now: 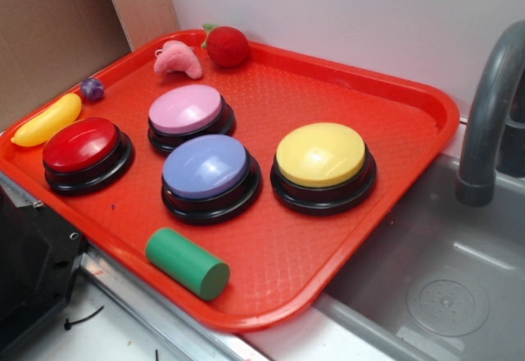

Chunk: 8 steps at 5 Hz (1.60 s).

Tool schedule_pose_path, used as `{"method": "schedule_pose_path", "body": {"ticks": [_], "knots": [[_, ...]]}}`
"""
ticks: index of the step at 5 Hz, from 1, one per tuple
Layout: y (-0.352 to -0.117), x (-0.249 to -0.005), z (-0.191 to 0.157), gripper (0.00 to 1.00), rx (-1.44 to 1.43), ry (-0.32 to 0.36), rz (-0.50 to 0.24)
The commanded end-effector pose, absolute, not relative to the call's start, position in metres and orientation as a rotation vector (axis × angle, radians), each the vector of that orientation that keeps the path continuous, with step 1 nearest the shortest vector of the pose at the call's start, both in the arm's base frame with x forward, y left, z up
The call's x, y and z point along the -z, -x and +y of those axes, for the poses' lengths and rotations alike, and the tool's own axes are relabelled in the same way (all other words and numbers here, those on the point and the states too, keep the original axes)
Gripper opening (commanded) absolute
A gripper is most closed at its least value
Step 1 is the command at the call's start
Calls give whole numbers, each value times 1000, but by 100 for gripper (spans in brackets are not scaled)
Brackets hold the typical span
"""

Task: Push the yellow button.

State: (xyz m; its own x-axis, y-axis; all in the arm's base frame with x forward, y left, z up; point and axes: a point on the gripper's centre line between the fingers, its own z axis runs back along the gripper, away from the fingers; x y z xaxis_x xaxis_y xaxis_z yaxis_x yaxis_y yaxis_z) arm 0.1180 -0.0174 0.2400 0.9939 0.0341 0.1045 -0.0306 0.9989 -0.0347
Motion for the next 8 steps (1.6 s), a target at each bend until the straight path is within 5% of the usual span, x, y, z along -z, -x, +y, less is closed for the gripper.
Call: {"method": "schedule_pose_path", "body": {"ticks": [1,4,5,6,8], "knots": [[-118,-240,-17,100,-32,33,-105],[-244,-122,-128,100,617,27,-6],[-247,-90,-135,100,683,25,9],[-249,-64,-142,100,735,76,-74],[-238,-54,-161,100,776,28,-47]]}}
